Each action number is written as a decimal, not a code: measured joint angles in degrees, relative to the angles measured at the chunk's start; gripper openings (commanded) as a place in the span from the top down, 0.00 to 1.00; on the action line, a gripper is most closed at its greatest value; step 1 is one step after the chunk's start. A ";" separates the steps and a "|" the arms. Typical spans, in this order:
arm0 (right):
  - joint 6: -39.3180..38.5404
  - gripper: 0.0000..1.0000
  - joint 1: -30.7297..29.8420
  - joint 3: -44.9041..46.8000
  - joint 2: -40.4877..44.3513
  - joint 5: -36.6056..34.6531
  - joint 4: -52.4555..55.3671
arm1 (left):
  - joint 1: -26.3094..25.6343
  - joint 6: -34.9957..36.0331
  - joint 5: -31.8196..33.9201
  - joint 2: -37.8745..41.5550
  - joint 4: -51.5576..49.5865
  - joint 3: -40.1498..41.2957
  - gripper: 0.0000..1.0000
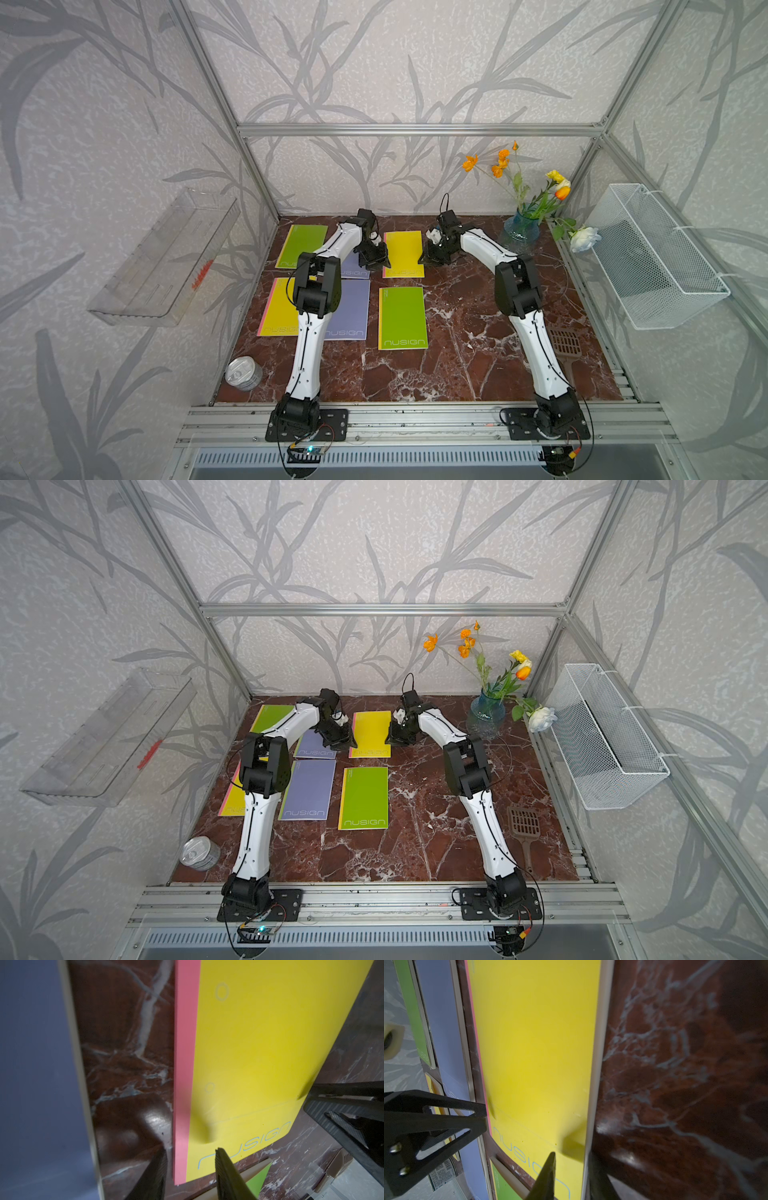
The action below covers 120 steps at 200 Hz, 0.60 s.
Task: Close the notebook
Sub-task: Move the notebook to the center of the board.
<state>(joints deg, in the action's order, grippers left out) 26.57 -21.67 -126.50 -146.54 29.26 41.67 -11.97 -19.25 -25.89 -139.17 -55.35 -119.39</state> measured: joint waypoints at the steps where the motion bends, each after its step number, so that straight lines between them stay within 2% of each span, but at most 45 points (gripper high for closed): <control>1: 0.00 0.71 0.00 0.00 0.00 -0.02 0.00 | 0.00 0.02 0.20 0.00 -0.13 -0.07 0.59; 30: -0.46 0.70 0.94 1.14 1.33 -1.66 0.26 | 0.07 0.00 3.85 0.94 -1.51 -0.55 0.58; 60: -1.33 0.70 1.68 7.41 7.08 -3.37 0.04 | 0.17 -0.09 6.86 4.42 -2.36 -0.24 0.57; 98: -2.14 0.66 1.84 19.85 18.86 -4.85 -2.40 | 0.20 -0.31 10.69 14.40 -2.47 4.44 0.49; 120: -2.67 0.63 1.79 27.02 25.92 -5.57 -4.26 | 0.20 -0.31 12.57 22.23 -1.27 10.36 0.44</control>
<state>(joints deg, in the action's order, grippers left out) 23.90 -19.88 -99.48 -120.62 23.68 37.41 -11.77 -19.55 -13.32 -116.95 -56.62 -109.03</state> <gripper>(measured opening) 0.351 0.541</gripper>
